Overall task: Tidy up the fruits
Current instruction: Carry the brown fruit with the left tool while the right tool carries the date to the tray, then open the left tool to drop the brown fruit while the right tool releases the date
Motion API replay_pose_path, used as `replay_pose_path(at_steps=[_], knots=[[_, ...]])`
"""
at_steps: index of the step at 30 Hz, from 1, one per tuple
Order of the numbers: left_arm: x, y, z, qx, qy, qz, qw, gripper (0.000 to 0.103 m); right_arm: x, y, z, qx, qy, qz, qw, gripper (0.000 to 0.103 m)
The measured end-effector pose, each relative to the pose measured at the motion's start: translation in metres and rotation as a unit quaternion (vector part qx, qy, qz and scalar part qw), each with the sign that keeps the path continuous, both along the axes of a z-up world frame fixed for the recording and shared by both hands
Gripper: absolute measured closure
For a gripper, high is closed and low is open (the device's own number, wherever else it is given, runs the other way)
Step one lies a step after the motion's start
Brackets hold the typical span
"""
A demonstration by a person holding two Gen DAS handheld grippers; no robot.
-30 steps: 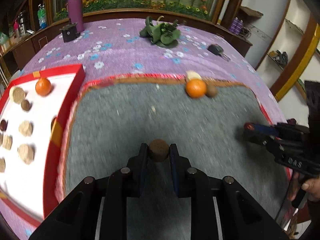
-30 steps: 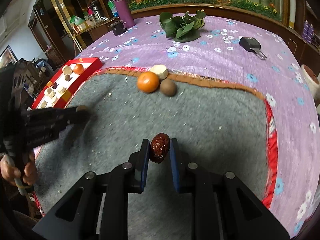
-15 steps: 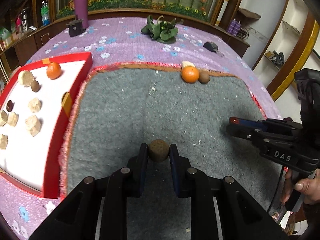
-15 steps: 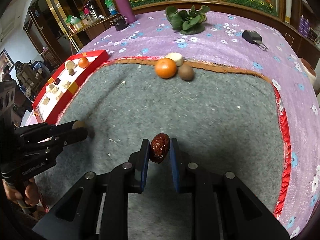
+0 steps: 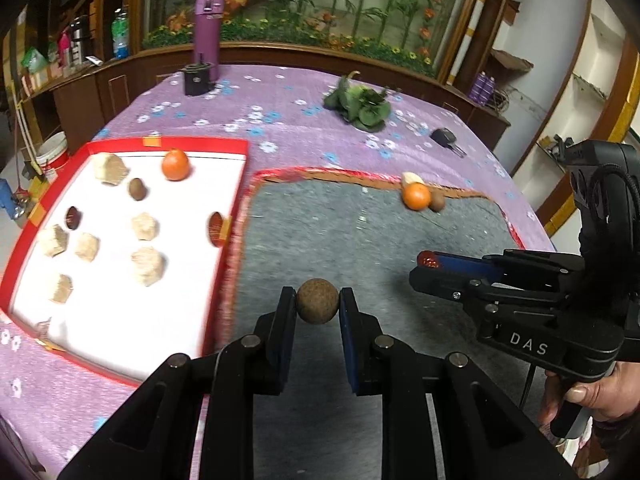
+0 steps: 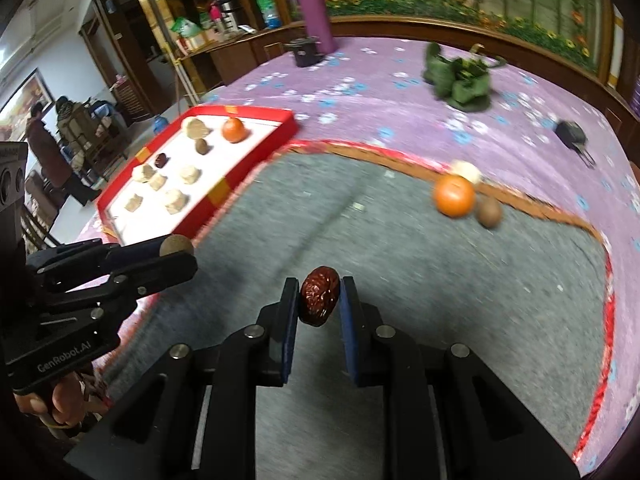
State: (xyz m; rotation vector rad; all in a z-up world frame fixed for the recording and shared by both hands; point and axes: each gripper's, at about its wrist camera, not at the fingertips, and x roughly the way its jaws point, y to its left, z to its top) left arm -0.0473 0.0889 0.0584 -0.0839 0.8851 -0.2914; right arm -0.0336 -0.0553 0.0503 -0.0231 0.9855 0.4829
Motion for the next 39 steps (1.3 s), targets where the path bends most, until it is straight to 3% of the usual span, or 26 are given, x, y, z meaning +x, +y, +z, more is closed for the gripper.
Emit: replay_pose_path(at_steps=[22,39], knots=[[0.017,0.119,-0.003,0.009,0.005,0.123,0.9924,0.083,0.028,0.139,0.006,0.005,-0.008,0.123,0.992,0.080],[0.055,0.139,-0.032,0.020,0.045,0.138,0.9891,0.083,0.092,0.178,-0.021,-0.026,0.015,0.127,0.992,0.080]])
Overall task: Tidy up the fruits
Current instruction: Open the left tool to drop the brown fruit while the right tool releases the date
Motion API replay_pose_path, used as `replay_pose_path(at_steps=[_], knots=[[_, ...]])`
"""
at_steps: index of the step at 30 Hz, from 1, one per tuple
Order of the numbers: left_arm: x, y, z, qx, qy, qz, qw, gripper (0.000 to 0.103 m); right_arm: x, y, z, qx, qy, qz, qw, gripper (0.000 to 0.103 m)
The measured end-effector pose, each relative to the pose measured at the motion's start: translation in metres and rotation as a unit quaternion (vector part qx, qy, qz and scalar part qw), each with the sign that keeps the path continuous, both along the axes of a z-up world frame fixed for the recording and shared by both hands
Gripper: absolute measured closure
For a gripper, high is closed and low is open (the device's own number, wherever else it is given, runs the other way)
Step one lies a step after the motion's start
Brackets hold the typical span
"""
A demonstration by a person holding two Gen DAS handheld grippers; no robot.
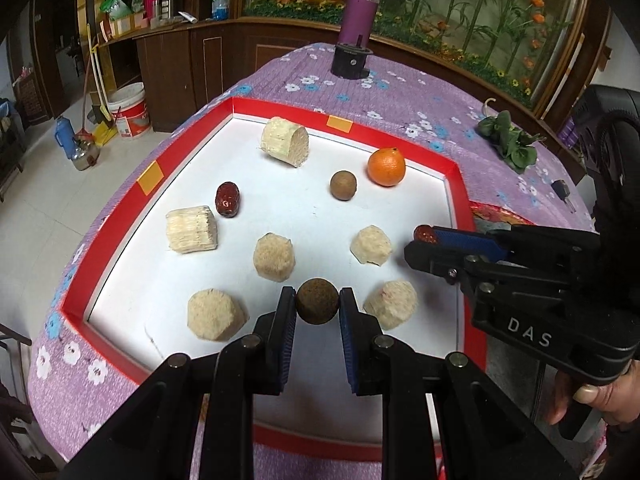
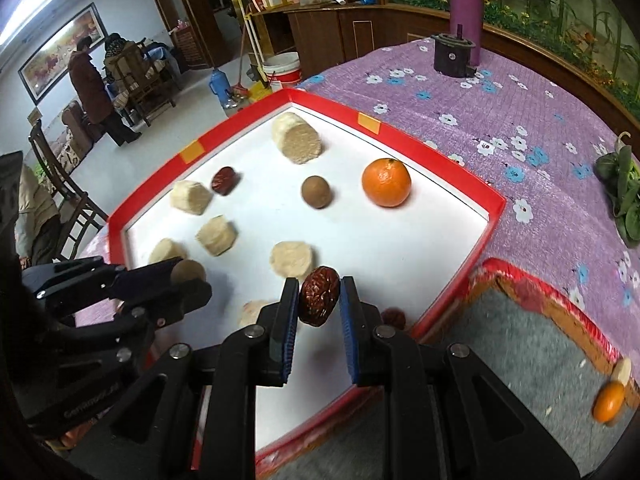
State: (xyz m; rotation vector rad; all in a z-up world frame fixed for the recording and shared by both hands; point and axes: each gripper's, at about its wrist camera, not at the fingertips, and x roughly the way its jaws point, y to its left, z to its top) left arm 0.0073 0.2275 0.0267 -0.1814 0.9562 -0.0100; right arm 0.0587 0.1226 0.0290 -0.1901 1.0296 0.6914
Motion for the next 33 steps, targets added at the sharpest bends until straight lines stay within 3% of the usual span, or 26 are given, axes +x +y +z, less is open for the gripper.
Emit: replay_pose_path(at_steps=[17,20,22,33], knots=[[0.013,0.005,-0.008,-0.001,0.017,0.009,0.9998,0.081,0.010,0.008,-0.014,-0.024,0.006,0.006,1.000,0.080],[0.014,0.004,-0.008,-0.001,0.020,0.008,0.9998,0.073,0.010,0.008,-0.014,-0.027,0.006,0.005,1.000,0.080],[0.014,0.004,-0.008,-0.001,0.019,0.009,0.9998,0.057,0.010,0.008,-0.014,-0.030,0.004,0.004,1.000,0.080],[0.009,0.003,-0.002,0.008,0.011,0.022,0.9997,0.042,0.010,-0.002,-0.009,-0.043,0.000,-0.015,0.999,0.080]])
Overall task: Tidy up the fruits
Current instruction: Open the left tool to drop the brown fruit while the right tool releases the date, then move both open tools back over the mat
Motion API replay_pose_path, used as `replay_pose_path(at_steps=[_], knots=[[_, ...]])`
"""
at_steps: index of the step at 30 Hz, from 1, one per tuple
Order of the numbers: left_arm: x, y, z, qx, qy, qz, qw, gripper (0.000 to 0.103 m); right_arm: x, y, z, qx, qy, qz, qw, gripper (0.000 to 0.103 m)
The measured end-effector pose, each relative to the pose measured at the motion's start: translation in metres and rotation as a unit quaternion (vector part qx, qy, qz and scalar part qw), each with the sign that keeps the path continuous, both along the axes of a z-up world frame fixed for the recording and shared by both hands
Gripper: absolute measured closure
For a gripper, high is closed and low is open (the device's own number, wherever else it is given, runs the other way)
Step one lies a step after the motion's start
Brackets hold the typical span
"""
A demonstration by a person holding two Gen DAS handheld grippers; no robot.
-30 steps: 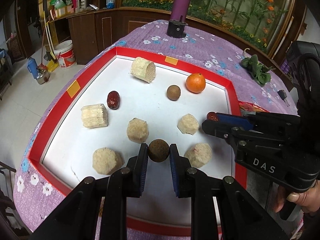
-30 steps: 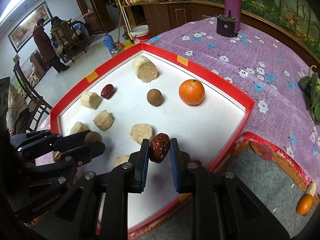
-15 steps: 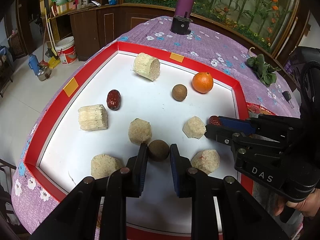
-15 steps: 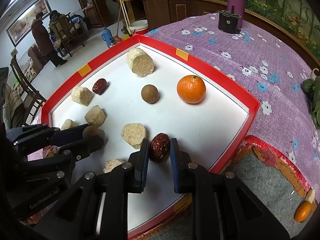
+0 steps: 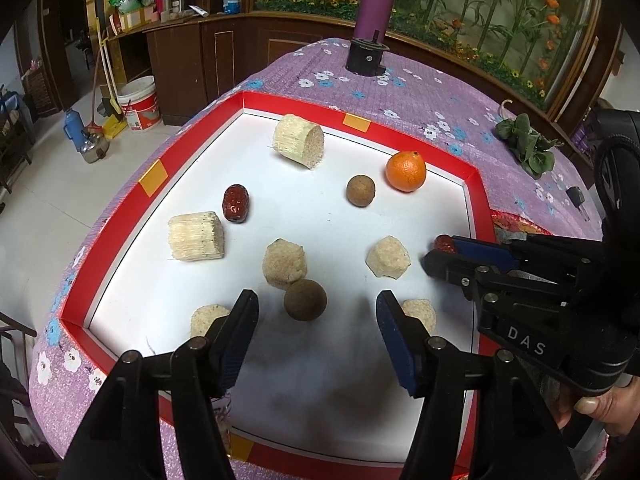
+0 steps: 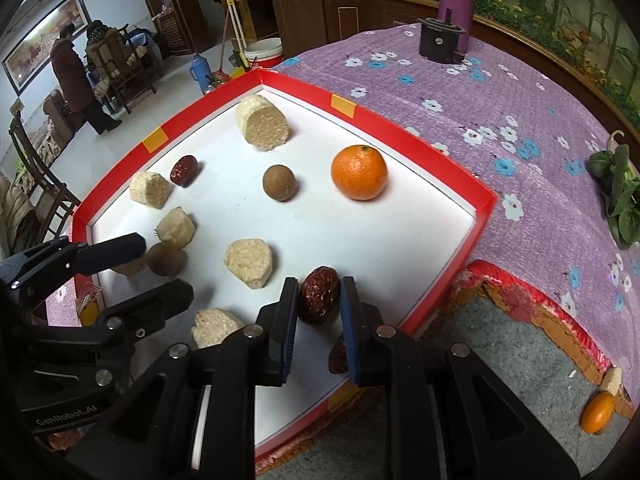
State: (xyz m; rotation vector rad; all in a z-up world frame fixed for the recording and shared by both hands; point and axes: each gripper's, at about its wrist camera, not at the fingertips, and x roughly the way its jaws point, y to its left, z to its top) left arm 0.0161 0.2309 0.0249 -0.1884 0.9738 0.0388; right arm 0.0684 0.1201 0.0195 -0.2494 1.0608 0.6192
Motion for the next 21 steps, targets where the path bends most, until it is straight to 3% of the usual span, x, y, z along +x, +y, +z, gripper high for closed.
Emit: replay_pose_path(at_steps=[4,16,21], knots=[[-0.004,-0.001,0.004,0.007,-0.005,0.006,0.9999,0.039,-0.004,-0.005,0.005,-0.003,-0.011,-0.008,1.000,0.063],[-0.020,0.002,0.016,0.029,-0.033,0.044,0.9981,0.025,-0.022,-0.017,0.023,-0.001,-0.027,-0.013,1.000,0.062],[-0.026,0.000,0.017,0.035,-0.034,0.058,0.9971,0.025,-0.034,-0.027,0.028,-0.002,-0.030,-0.013,0.999,0.061]])
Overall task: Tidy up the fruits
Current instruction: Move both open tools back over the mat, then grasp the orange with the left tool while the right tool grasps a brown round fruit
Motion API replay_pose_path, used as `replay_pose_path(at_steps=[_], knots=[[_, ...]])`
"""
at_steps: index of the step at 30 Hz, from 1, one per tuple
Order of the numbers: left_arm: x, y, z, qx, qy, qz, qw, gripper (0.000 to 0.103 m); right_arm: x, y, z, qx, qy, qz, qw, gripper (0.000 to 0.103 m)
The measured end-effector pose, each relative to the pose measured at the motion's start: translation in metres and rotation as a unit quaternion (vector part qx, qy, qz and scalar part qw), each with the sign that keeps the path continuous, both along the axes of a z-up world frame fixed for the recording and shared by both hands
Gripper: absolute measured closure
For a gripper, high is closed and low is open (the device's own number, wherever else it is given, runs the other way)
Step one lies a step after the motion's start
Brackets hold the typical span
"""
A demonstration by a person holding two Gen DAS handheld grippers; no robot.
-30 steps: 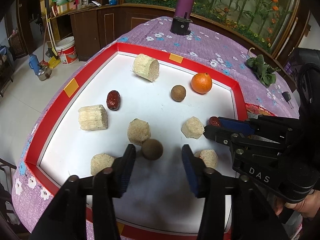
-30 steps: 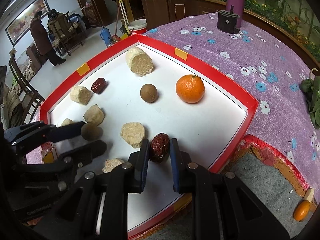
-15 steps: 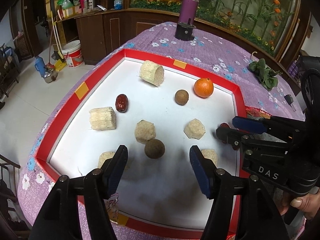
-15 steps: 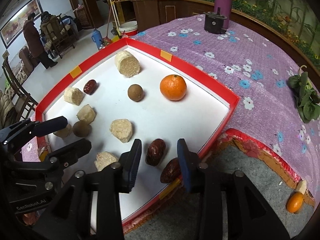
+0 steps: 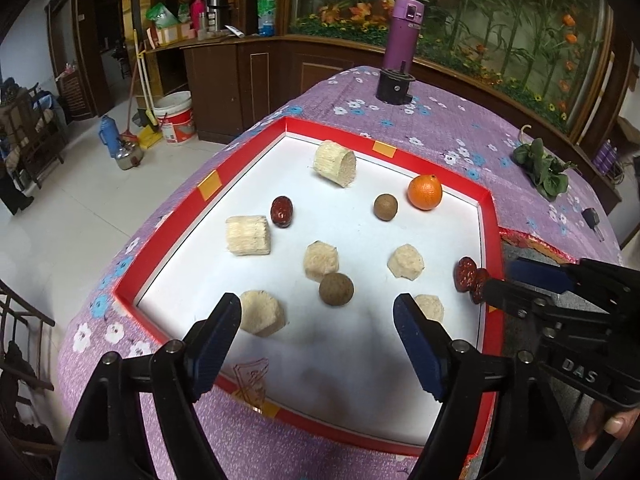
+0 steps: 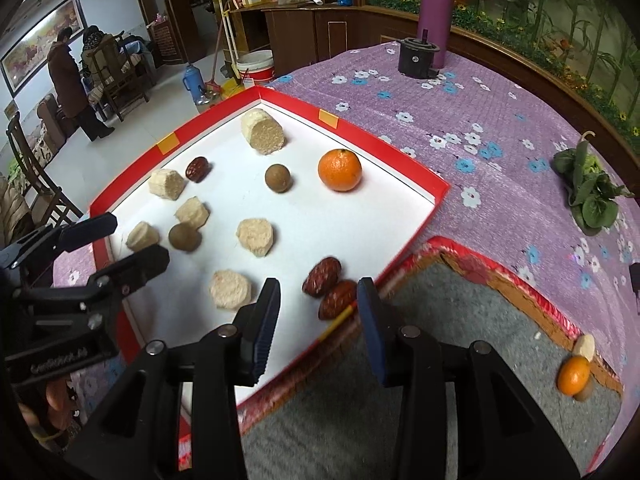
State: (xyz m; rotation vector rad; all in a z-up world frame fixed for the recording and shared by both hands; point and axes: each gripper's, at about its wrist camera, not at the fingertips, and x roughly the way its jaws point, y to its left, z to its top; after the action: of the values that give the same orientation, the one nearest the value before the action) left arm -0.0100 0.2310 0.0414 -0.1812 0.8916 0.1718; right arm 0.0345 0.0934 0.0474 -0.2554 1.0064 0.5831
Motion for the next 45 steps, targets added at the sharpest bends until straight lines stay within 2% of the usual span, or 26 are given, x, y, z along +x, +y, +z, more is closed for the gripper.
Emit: replay_pose_path(at_steps=[11,21,32,39,45], knots=[[-0.013,-0.033,0.006,0.005,-0.010,-0.006,0.9999,0.025,-0.029,-0.059,0.003,0.021,0.012,-0.028,0.999,0.060],[-0.008,-0.110,0.017,0.013,-0.017,-0.071,0.9973,0.025,-0.049,-0.145,-0.007,0.033,0.029,-0.085,0.995,0.059],[-0.006,-0.205,0.008,0.017,0.000,-0.151,0.9885,0.025,-0.063,-0.240,-0.012,0.051,0.035,-0.158,0.986,0.059],[0.007,-0.244,-0.002,0.018,0.020,-0.181,0.9832,0.025,-0.064,-0.288,-0.021,0.061,0.044,-0.193,0.978,0.060],[0.030,-0.259,-0.008,0.013,0.032,-0.188,0.9816,0.025,-0.049,-0.311,-0.019,0.075,0.036,-0.205,0.975,0.060]])
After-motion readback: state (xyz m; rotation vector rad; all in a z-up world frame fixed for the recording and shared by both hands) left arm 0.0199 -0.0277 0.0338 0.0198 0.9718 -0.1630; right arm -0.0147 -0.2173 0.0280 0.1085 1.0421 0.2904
